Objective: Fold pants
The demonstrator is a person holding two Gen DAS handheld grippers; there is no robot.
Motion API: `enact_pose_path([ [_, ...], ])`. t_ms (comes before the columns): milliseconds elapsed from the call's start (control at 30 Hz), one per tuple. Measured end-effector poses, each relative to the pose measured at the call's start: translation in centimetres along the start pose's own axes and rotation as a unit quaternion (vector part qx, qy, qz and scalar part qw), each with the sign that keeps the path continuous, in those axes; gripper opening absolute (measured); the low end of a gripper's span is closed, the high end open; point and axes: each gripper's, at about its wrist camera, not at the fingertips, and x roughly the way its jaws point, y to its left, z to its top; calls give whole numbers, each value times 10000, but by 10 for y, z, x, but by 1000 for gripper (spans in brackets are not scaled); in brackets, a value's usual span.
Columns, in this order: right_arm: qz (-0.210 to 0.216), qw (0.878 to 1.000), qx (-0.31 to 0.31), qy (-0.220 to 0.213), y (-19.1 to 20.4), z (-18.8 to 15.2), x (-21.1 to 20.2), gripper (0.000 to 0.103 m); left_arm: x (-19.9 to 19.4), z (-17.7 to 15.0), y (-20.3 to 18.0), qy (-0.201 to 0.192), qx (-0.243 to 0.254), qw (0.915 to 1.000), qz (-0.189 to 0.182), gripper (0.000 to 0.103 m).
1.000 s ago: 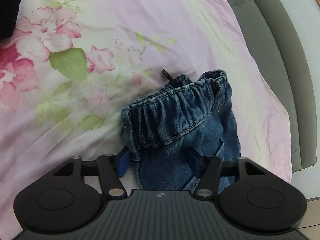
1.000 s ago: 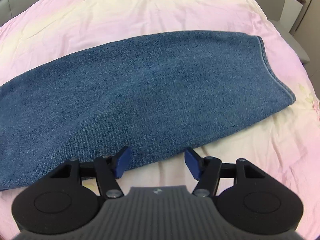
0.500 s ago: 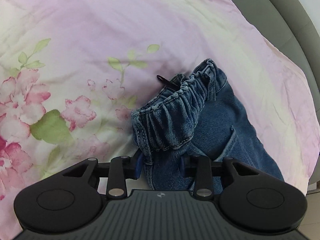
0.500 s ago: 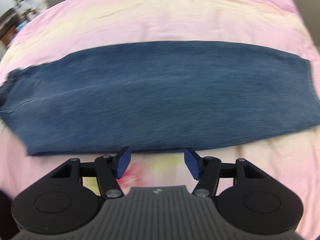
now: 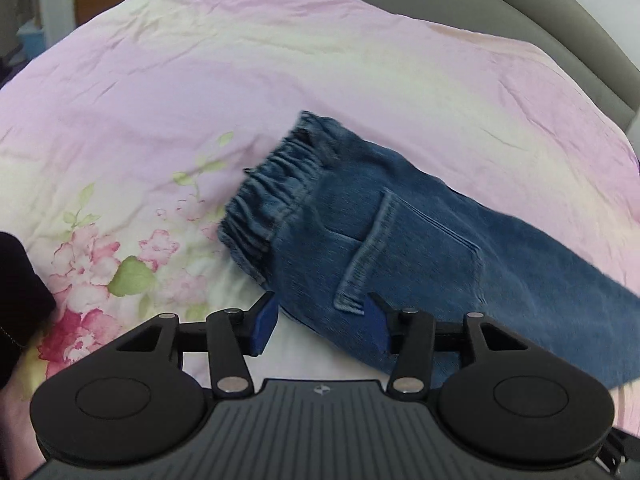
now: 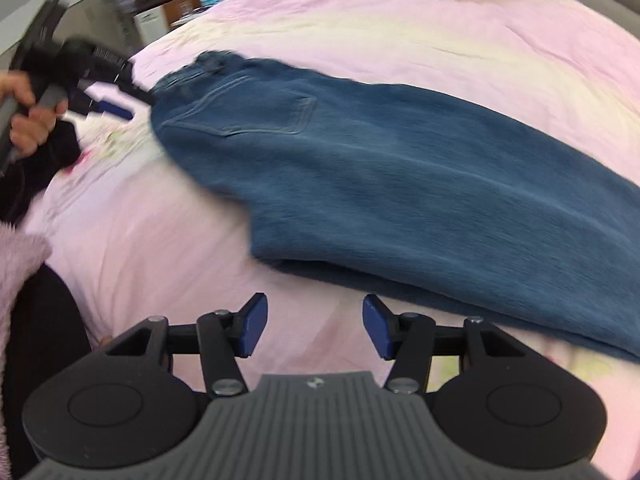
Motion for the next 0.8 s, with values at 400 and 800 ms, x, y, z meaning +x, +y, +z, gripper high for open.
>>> enact_pose_path([
  [400,-700,9931,-750,-571,45,10,52,49,39,-31,-78,-106,1621,9867,102,41],
  [800,-670,9774,-2005,-61,58,-4,42,10,87,-28,-52,513,1725,9803,812,6],
])
